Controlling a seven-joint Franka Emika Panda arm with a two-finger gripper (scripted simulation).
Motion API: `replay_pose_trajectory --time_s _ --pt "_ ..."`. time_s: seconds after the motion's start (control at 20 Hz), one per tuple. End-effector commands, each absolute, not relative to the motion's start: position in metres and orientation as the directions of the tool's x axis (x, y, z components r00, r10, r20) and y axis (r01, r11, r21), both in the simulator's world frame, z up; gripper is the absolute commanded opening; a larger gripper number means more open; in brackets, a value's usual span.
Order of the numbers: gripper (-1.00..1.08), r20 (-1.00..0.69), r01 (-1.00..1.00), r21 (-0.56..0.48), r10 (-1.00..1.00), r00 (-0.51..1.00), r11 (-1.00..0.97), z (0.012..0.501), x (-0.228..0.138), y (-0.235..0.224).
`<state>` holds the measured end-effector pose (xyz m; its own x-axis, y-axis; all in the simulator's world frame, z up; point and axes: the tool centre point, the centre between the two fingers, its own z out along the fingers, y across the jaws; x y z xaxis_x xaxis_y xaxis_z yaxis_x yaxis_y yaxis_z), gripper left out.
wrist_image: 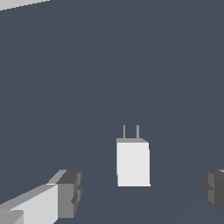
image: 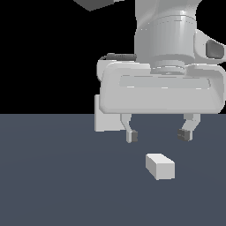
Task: Plug the charger into the wall socket.
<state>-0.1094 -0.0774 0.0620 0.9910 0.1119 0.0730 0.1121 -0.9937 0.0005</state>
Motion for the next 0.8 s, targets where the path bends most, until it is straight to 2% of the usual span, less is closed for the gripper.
replay_pose_trajectory --time_s 0.0,0.75 --pt "1.00 0.073 0.112 0.000 0.112 0.991 -0.994 0.059 -0.110 -0.077" --pt "1.00 0.074 0.114 0.000 0.114 0.991 -0.993 0.012 -0.110 -0.078"
